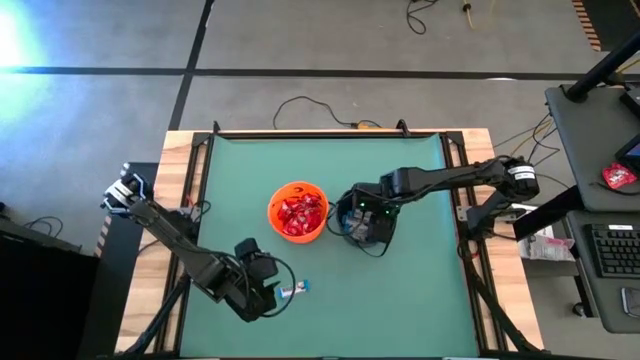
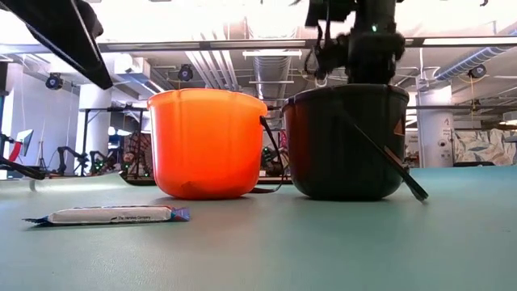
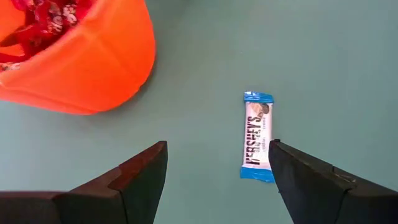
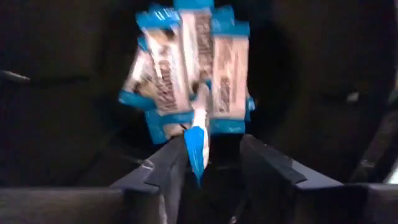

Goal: Sort candy by brand, put in halloween buckets
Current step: Put the white chocolate into the black bucket

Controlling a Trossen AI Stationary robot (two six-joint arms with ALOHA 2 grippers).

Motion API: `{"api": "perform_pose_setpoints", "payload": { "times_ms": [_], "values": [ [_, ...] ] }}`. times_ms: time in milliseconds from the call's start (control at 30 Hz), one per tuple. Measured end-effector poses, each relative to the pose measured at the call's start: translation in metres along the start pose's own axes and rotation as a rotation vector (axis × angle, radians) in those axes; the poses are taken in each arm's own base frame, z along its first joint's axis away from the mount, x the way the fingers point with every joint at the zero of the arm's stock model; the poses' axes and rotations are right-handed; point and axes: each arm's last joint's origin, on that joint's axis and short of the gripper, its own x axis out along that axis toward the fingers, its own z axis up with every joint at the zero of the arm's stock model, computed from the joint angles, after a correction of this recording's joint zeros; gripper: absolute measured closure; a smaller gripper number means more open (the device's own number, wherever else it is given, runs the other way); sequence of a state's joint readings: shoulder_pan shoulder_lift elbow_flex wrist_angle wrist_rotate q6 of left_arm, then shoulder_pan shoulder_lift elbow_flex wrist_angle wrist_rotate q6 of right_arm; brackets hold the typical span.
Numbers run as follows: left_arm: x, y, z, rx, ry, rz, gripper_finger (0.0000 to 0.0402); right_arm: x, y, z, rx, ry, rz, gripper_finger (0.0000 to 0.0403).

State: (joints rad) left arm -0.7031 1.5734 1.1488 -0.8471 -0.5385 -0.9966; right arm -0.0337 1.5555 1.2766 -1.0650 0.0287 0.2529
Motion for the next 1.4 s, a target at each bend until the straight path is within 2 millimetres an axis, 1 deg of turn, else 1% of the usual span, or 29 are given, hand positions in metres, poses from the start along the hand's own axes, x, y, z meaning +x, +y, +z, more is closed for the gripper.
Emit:
{"api": "perform_pose_setpoints", "payload": {
  "times_ms": [100,200,300,467,533,600,733,867,1033,1167,1300,1400],
  "values": [
    [0.004,-0.007,-0.005,0.018,0.002,-0.006,0.0138,-0.017,0.008,0.004,-0.021,-0.063,0.019,0.0244],
    [0.008,-0.014,-0.011,0.016,0.002,-0.014,0.0138,-0.04,0.018,0.006,-0.045,-0.152,0.01,0.0232],
    [0.017,-0.02,-0.017,-0.016,-0.018,-0.016,0.0138,-0.064,0.032,0.004,-0.085,-0.259,-0.023,0.0226],
    [0.038,-0.023,-0.029,-0.085,-0.099,-0.054,0.0138,-0.1,0.058,-0.006,-0.177,-0.49,-0.015,0.0223],
    [0.046,-0.021,-0.035,-0.109,-0.122,-0.057,0.0138,-0.11,0.067,-0.012,-0.201,-0.558,-0.004,0.0223],
    [0.054,-0.018,-0.042,-0.139,-0.128,-0.052,0.0138,-0.117,0.071,-0.019,-0.207,-0.596,-0.01,0.0223],
    [0.067,-0.011,-0.057,-0.148,-0.113,-0.029,0.0138,-0.125,0.075,-0.027,-0.169,-0.641,-0.043,0.0222],
    [0.078,-0.008,-0.067,-0.13,-0.141,-0.001,0.0138,-0.126,0.074,-0.028,-0.121,-0.667,-0.083,0.0223],
    [0.094,-0.011,-0.075,-0.102,-0.177,0.02,0.0138,-0.12,0.075,-0.025,-0.085,-0.647,-0.086,0.0223],
    [0.106,-0.018,-0.078,-0.149,-0.236,0.022,0.0138,-0.113,0.078,-0.022,-0.05,-0.631,-0.088,0.0222],
    [0.108,-0.016,-0.083,-0.144,-0.257,0.054,0.0138,-0.106,0.081,-0.018,-0.036,-0.612,-0.096,0.0224],
    [0.105,-0.014,-0.083,-0.086,-0.247,0.057,0.0138,-0.101,0.083,-0.016,-0.031,-0.599,-0.1,0.0225]
  ]
}}
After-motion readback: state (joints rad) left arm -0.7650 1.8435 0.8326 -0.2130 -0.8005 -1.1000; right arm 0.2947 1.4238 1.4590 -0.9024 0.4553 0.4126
